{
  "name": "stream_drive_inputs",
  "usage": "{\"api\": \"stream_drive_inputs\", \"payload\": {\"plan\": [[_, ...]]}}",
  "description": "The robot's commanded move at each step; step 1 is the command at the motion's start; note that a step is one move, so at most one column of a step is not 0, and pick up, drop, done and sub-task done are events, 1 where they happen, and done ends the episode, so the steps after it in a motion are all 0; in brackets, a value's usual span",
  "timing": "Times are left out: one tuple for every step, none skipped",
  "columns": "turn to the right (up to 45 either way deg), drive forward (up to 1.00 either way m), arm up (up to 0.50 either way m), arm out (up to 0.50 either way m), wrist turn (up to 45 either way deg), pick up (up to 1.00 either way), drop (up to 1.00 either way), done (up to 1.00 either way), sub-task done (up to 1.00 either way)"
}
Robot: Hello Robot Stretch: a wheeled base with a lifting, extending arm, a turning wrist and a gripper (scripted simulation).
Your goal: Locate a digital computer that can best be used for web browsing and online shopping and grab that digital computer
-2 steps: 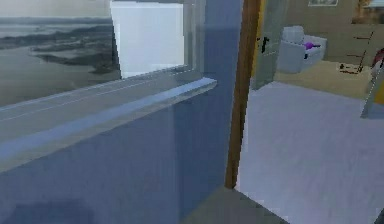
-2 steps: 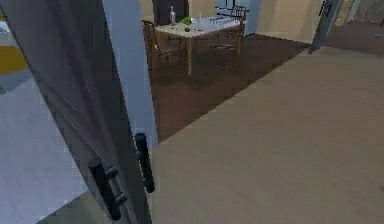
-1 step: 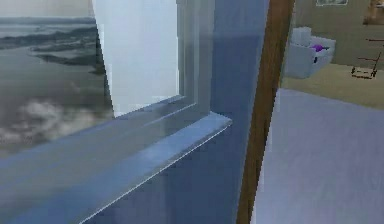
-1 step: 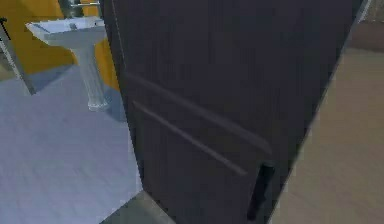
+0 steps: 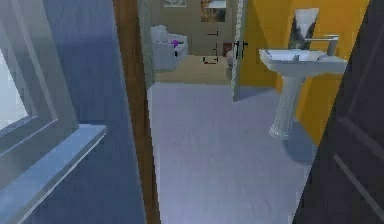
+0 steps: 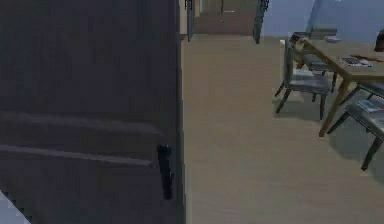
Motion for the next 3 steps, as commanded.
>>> {"api": "stream_drive_inputs", "payload": {"plan": [[0.0, 1.0, 0.0, 0.0, 0.0, 0.0, 0.0, 0.0, 0.0], [0.0, 1.0, 0.0, 0.0, 0.0, 0.0, 0.0, 0.0, 0.0], [0.0, 1.0, 0.0, 0.0, 0.0, 0.0, 0.0, 0.0, 0.0]]}}
